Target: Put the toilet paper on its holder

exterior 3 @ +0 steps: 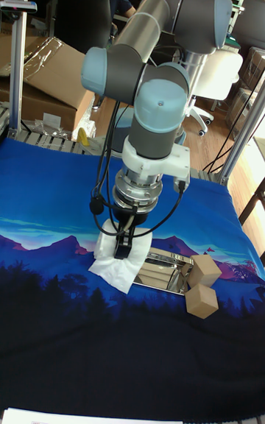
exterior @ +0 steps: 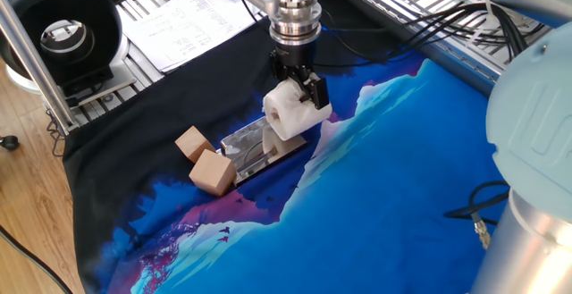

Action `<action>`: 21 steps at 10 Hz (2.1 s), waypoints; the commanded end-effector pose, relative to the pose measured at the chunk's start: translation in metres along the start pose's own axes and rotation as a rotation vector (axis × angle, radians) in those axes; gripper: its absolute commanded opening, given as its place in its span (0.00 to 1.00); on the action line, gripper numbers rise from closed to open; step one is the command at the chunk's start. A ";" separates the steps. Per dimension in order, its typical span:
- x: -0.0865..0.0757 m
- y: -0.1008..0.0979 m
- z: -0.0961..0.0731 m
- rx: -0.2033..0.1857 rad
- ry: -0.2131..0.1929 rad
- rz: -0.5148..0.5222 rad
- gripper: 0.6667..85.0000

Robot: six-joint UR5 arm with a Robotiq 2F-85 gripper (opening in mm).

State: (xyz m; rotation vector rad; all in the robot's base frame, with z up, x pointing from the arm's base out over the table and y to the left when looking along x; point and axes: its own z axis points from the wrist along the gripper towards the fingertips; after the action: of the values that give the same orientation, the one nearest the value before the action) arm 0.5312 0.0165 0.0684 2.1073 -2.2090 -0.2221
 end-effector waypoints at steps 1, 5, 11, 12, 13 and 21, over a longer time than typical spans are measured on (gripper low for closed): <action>-0.016 -0.002 -0.006 0.000 -0.013 -0.006 0.60; -0.030 -0.014 0.006 0.064 0.021 -0.080 0.60; -0.062 -0.013 0.005 0.119 0.046 -0.124 0.60; -0.068 -0.013 0.003 0.122 0.043 -0.120 0.60; -0.076 -0.013 0.002 0.122 0.031 -0.110 0.60; -0.129 -0.012 0.006 0.175 -0.029 -0.040 0.60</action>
State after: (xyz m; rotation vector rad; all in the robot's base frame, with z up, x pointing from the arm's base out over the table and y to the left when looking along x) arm 0.5484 0.1279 0.0669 2.2629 -2.2282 -0.0607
